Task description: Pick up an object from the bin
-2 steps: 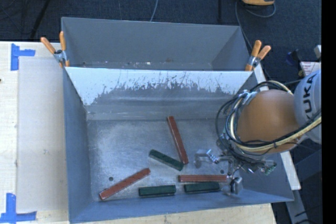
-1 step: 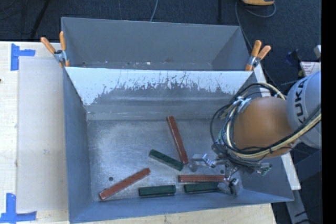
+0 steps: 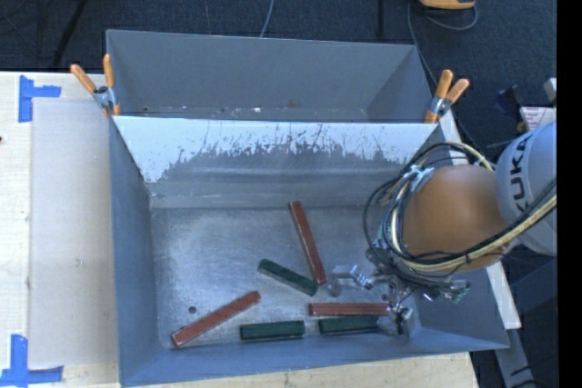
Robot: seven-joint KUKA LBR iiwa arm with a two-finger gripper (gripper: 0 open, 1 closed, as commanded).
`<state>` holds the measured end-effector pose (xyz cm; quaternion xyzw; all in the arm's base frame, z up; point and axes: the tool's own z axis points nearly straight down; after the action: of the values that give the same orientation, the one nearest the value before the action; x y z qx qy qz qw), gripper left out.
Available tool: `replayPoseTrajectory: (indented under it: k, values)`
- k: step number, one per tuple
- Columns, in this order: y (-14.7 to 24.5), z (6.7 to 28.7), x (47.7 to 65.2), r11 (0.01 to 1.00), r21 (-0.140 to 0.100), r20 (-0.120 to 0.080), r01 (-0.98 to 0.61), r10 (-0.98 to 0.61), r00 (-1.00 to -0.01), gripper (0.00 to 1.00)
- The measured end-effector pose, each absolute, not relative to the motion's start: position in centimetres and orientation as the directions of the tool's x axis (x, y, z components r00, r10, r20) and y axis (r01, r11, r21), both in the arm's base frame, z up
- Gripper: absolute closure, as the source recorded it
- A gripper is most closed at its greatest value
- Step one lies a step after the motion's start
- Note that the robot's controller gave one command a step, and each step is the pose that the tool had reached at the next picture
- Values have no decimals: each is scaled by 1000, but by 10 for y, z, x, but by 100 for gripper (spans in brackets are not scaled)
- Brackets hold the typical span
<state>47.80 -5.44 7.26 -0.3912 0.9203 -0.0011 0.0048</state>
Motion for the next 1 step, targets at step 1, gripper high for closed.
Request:
replayPoseTrajectory:
  k: [1]
  values:
    - [-55, 74, 478, 696, -6, -5, -718, -718, -696, 100]
